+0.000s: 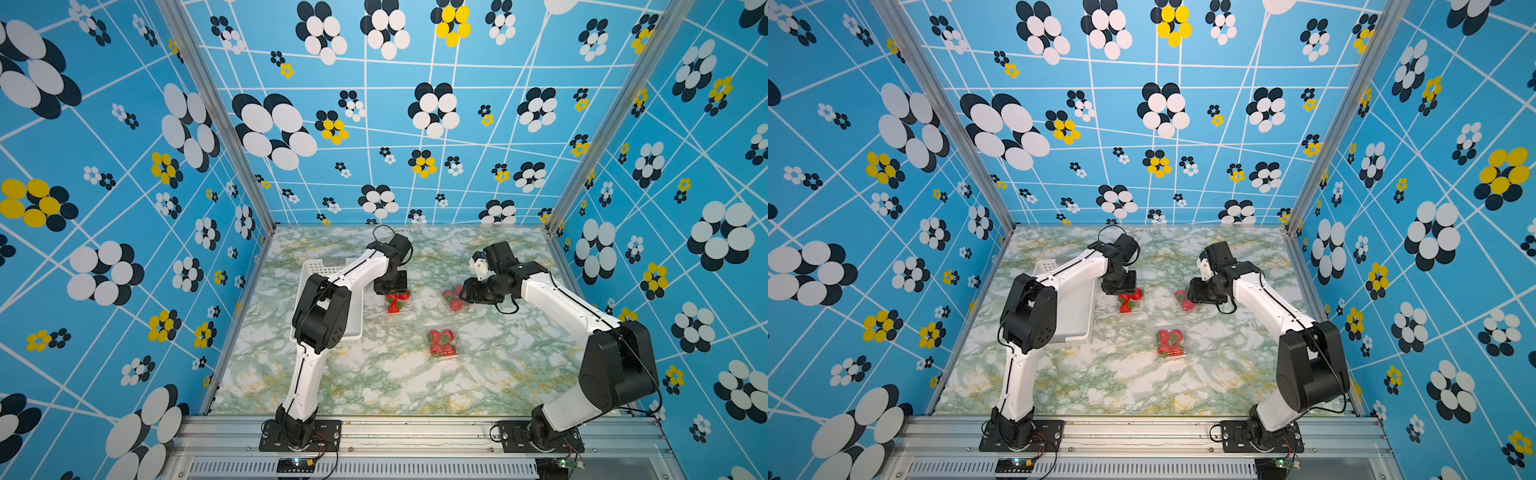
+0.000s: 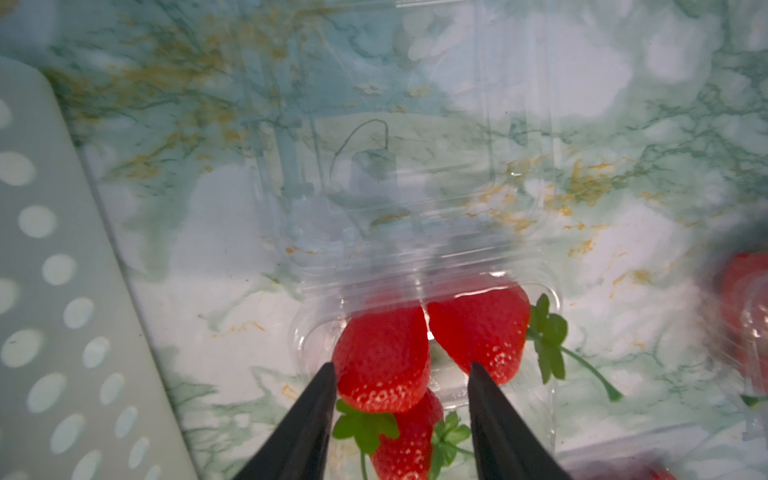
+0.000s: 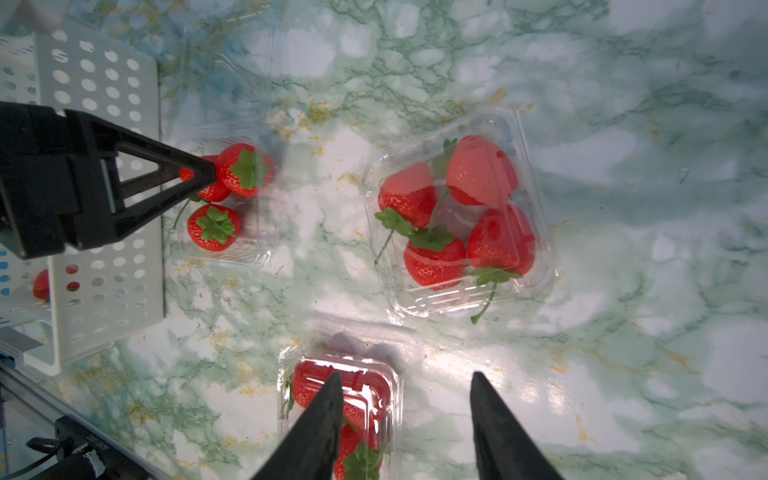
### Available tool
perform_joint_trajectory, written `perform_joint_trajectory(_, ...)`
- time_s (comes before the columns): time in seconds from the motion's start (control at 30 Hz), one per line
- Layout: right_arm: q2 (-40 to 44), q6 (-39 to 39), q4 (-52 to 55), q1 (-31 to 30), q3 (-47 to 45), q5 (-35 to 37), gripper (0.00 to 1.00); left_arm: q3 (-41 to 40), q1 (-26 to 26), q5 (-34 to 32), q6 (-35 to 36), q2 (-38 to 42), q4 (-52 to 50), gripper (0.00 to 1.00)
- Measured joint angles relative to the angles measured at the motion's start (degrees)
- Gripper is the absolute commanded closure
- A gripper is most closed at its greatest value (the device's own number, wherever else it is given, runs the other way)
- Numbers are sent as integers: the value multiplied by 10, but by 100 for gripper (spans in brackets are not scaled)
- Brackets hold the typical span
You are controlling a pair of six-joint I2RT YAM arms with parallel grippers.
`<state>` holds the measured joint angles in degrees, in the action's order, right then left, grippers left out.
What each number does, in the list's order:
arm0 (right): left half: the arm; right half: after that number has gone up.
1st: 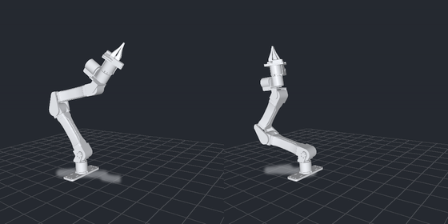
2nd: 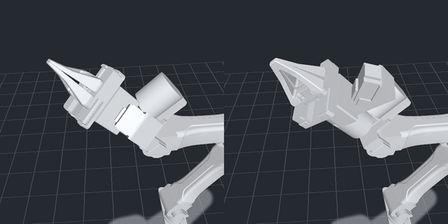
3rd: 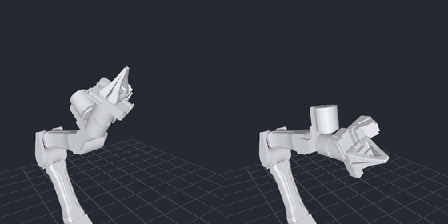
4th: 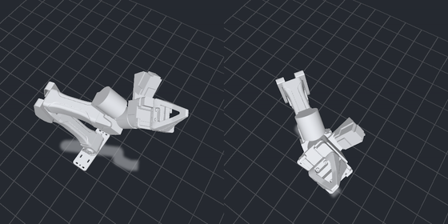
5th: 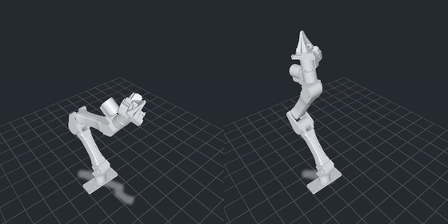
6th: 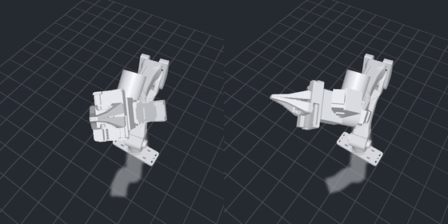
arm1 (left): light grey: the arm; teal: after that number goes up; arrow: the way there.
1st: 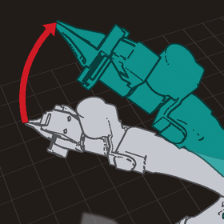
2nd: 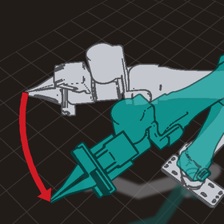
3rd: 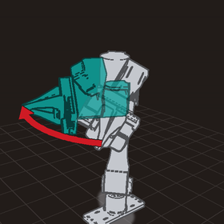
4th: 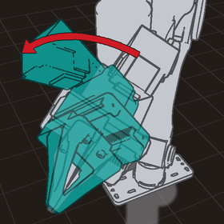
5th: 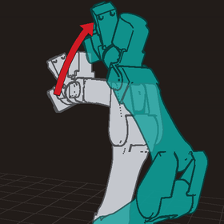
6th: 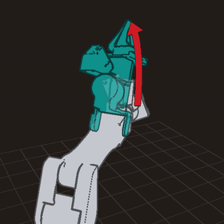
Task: Pack strawberries into containers
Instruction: Place the strawberry in the packing box.
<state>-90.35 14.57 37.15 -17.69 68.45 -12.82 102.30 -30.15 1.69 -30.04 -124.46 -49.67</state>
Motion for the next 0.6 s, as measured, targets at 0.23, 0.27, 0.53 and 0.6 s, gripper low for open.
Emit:
perform_joint_trajectory(0.23,2,0,-2,0,-4,-13,49,-15,3,-13,0,31,-5,46)
perform_joint_trajectory(0.27,1,0,-3,0,-4,-15,49,-29,5,-13,1,54,-9,45)
perform_joint_trajectory(0.53,-16,3,-24,-10,-4,-37,49,-153,128,-24,31,329,-79,38)
perform_joint_trajectory(0.6,-16,5,-32,-19,-4,-41,49,-190,166,-28,40,376,-103,39)
